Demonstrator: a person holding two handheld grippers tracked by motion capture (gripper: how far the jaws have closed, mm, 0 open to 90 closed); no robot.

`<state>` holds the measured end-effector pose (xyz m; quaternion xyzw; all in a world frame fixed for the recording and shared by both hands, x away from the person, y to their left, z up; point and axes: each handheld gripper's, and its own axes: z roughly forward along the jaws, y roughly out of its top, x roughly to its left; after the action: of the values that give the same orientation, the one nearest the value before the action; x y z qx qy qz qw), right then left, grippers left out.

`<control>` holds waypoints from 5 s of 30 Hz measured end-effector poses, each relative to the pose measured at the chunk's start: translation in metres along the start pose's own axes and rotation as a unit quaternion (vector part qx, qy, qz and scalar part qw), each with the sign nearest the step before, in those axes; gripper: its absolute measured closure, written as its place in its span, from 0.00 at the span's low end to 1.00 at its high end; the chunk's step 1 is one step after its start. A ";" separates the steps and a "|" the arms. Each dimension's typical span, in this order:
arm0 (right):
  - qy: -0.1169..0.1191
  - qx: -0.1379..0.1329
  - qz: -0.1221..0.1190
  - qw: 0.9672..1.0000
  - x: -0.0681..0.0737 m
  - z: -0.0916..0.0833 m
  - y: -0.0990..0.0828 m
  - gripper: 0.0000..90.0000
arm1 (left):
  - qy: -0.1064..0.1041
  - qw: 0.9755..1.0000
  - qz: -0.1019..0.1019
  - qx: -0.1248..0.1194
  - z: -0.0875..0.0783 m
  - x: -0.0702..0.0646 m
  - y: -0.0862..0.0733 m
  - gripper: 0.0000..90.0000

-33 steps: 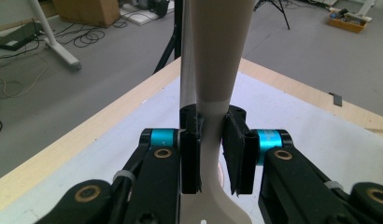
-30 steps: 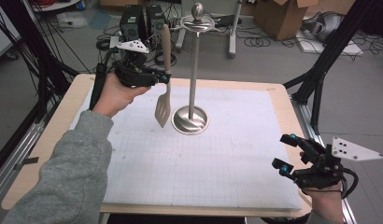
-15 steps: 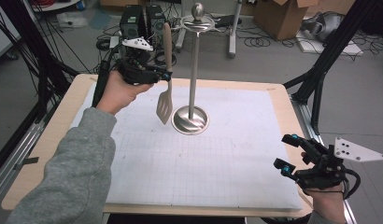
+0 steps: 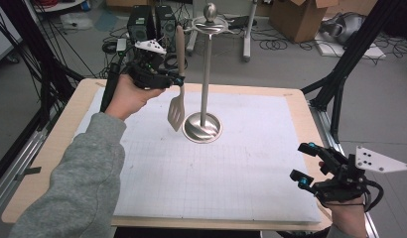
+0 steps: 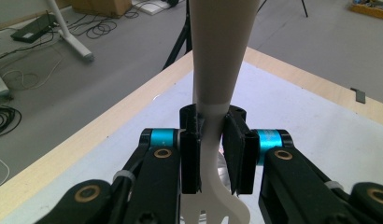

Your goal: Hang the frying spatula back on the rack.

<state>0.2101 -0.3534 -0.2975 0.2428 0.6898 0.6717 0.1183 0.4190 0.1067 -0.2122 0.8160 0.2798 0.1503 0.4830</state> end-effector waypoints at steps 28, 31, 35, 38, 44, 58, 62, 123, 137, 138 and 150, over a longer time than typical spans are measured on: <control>0.011 -0.009 0.000 1.000 0.002 -0.005 0.001 0.13 | -0.002 1.000 0.001 0.015 0.008 -0.001 0.005 0.86; 0.009 -0.012 0.001 1.000 0.002 -0.006 0.001 0.13 | 0.000 1.000 -0.002 0.016 0.009 0.000 0.005 0.86; 0.008 -0.013 0.000 1.000 0.001 -0.007 0.001 0.13 | 0.000 1.000 -0.003 0.017 0.009 0.001 0.006 0.86; 0.008 -0.012 0.001 1.000 0.000 -0.007 0.000 0.13 | 0.000 1.000 -0.003 0.013 0.008 0.001 0.007 0.86; 0.011 -0.011 0.000 1.000 0.002 -0.006 0.001 0.13 | 0.001 1.000 -0.003 0.022 0.010 0.000 0.008 0.86; 0.010 -0.012 -0.002 1.000 0.004 -0.008 0.002 0.13 | 0.005 1.000 -0.003 0.025 0.010 0.002 0.012 0.86; 0.012 -0.010 -0.001 1.000 0.004 -0.007 0.002 0.13 | 0.002 1.000 -0.003 0.026 0.009 0.002 0.013 0.86; 0.011 -0.006 -0.001 1.000 0.004 -0.006 0.000 0.13 | 0.004 0.999 0.014 0.050 0.021 -0.001 0.015 0.84; 0.011 -0.002 -0.003 1.000 0.006 -0.004 0.000 0.13 | -0.006 1.000 0.024 -0.012 0.010 0.000 0.003 0.53; 0.012 -0.003 -0.003 1.000 0.006 -0.004 0.000 0.13 | -0.011 1.000 0.024 -0.014 0.009 0.002 0.002 0.50; 0.012 0.005 0.000 1.000 0.006 0.000 -0.001 0.13 | -0.027 0.998 0.028 -0.045 -0.004 0.006 -0.013 0.26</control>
<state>0.2051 -0.3508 -0.2971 0.2354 0.6947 0.6710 0.1082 0.4178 0.1186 -0.2213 0.8048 0.2364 0.1539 0.5222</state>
